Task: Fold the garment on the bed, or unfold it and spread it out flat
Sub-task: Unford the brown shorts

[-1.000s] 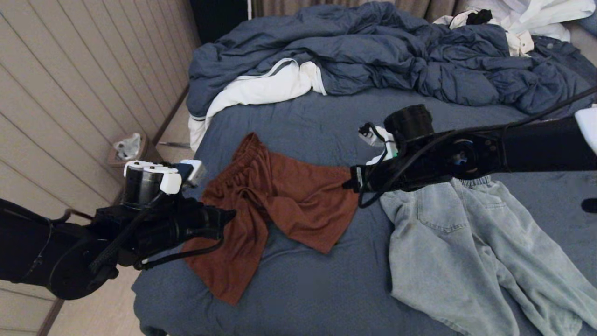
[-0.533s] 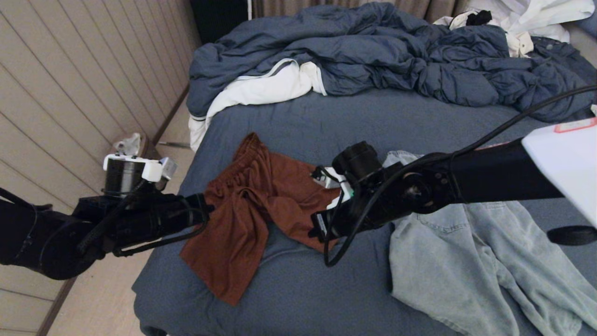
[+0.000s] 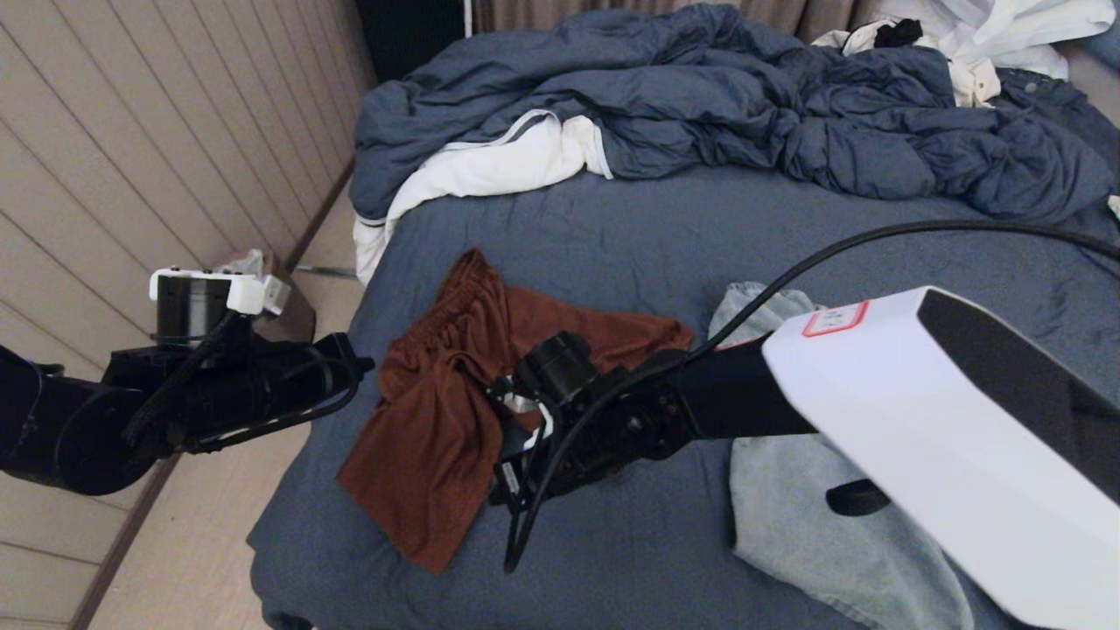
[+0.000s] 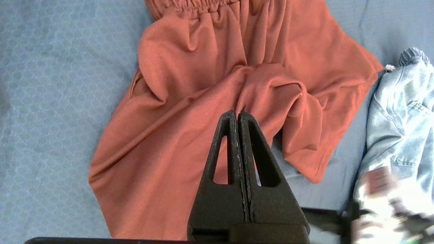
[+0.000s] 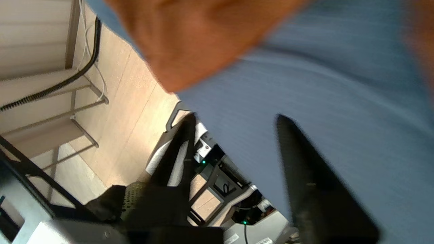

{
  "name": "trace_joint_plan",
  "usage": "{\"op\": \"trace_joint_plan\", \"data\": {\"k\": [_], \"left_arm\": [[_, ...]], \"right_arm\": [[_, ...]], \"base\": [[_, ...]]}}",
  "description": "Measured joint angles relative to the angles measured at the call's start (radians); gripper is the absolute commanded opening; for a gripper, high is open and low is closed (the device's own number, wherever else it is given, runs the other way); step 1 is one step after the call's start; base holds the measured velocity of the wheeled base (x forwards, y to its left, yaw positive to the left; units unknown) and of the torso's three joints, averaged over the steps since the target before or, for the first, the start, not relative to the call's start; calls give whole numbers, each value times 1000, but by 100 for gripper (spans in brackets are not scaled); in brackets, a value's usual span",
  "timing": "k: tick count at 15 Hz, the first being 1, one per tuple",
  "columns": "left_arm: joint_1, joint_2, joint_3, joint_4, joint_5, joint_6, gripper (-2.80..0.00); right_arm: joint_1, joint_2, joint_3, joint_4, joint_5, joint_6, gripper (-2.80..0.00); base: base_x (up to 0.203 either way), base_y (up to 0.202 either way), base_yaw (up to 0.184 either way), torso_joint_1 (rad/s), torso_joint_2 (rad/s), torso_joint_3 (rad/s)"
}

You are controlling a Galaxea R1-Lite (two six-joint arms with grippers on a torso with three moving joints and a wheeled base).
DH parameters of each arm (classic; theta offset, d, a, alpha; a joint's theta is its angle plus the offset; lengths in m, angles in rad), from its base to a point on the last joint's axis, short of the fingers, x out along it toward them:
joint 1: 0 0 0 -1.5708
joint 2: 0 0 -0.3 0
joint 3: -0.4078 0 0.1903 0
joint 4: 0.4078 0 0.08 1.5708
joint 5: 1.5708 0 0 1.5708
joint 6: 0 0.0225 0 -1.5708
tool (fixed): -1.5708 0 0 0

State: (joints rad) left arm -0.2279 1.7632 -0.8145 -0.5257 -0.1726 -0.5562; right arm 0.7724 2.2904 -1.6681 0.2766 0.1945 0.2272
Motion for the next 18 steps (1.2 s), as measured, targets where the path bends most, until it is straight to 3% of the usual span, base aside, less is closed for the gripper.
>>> {"op": "trace_joint_plan", "data": {"k": [13, 14, 18], "left_arm": [[1, 16, 7, 0, -3, -2, -280], [1, 17, 8, 0, -3, -2, -280], [-1, 17, 10, 0, -4, -3, -280]], "right_arm": [[63, 223, -238, 1, -83, 32, 0], [68, 235, -258, 1, -86, 35, -280], [88, 253, -280, -12, -87, 33, -280]], "base": [[0, 0, 0, 0, 0, 0], [0, 0, 0, 0, 0, 0], [0, 0, 0, 0, 0, 0]]}}
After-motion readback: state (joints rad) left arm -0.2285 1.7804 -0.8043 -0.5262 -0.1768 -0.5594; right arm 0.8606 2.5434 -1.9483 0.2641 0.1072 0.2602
